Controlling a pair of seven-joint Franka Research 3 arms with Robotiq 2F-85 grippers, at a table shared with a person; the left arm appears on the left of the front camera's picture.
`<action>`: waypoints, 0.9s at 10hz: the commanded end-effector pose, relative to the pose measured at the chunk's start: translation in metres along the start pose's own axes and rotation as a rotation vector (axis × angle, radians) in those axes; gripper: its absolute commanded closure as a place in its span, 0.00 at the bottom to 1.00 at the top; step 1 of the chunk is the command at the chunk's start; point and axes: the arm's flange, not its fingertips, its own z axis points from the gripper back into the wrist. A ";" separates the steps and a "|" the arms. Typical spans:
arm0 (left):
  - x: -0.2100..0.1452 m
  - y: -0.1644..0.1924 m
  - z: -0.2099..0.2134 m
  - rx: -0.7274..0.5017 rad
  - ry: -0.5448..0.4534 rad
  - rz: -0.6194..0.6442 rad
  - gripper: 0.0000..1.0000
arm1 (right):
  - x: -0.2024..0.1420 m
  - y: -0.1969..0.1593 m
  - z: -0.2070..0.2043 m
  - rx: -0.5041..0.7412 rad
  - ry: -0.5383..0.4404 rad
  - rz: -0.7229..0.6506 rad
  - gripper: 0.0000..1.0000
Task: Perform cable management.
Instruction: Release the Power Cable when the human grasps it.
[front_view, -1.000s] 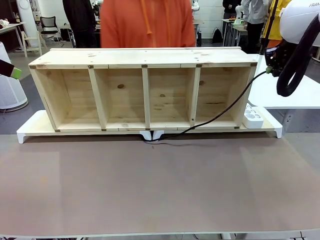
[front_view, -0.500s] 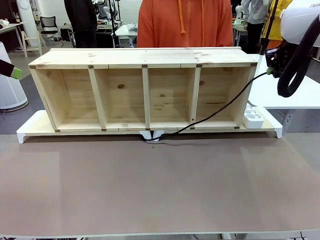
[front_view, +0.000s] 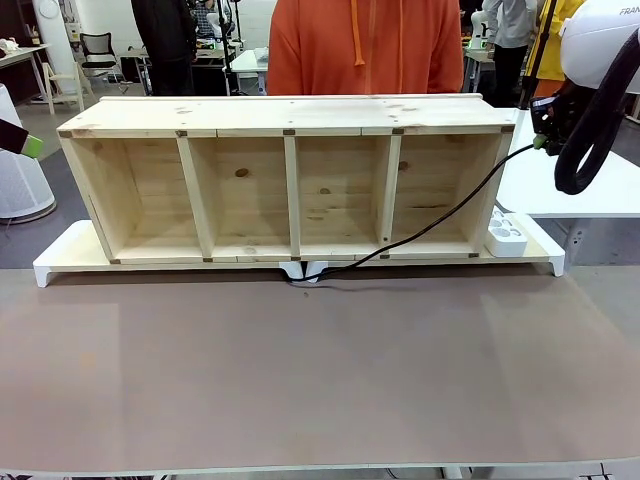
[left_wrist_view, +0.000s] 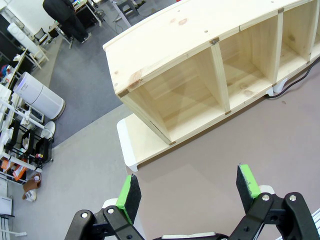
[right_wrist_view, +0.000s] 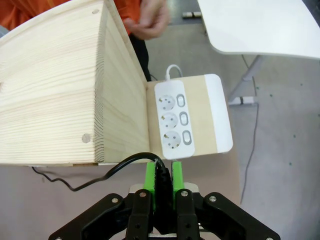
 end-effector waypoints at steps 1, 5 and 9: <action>0.002 0.000 -0.001 0.005 -0.010 -0.001 0.00 | 0.000 0.001 -0.001 0.001 -0.005 -0.001 0.84; 0.002 0.000 -0.001 0.005 -0.010 -0.001 0.00 | 0.000 0.001 -0.001 0.001 -0.005 -0.001 0.84; 0.002 0.000 -0.001 0.005 -0.010 -0.001 0.00 | 0.000 0.000 0.000 0.000 0.000 0.000 0.84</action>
